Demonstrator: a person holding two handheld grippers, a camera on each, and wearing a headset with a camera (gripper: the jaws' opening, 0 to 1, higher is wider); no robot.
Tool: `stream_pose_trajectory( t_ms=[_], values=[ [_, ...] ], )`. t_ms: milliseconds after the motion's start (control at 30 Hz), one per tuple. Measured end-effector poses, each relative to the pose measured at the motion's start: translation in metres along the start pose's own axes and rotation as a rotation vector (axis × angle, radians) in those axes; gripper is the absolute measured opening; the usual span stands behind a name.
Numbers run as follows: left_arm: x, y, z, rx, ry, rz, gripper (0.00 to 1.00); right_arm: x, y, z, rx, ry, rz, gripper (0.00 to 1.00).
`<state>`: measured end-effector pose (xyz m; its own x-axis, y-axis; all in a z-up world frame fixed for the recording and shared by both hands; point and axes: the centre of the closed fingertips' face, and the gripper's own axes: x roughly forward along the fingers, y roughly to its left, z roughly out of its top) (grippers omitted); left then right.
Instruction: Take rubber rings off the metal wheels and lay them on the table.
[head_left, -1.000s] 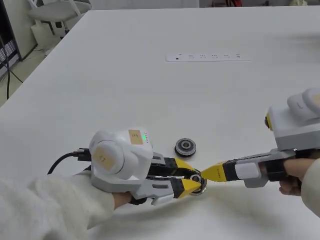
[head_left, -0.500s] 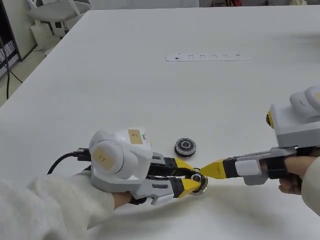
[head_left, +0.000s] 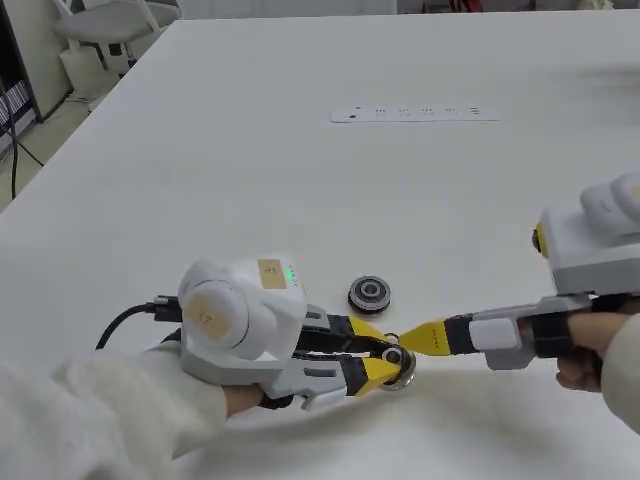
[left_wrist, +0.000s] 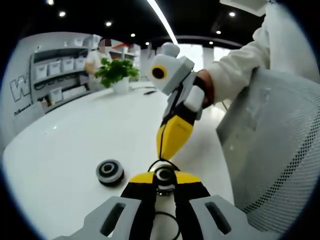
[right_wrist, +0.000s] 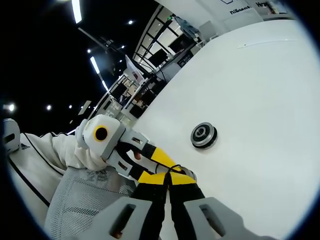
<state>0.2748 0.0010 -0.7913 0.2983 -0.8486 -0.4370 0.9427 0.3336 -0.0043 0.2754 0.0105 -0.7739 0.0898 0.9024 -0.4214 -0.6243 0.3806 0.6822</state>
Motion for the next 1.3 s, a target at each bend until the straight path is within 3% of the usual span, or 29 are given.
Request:
stream_pose_trajectory(
  t_ms=[500,600,867,1033,1300],
  values=[
    [-0.004,0.001,0.000,0.005,0.052,-0.017,0.15,0.000,-0.008,-0.006,-0.005,0.021,-0.035,0.00],
    [-0.005,0.000,0.003,-0.025,0.042,-0.031,0.18,-0.001,-0.009,-0.006,-0.002,0.021,-0.040,0.00],
    [-0.011,0.001,0.012,-0.016,0.034,-0.028,0.20,-0.003,-0.009,-0.003,-0.005,0.011,-0.045,0.00],
    [-0.015,0.008,0.023,-0.035,0.005,0.001,0.34,-0.006,-0.010,0.001,0.001,-0.009,-0.049,0.00],
    [-0.026,0.016,0.036,-0.030,-0.022,0.032,0.39,-0.008,-0.009,0.007,-0.004,-0.035,-0.050,0.00]
  ],
)
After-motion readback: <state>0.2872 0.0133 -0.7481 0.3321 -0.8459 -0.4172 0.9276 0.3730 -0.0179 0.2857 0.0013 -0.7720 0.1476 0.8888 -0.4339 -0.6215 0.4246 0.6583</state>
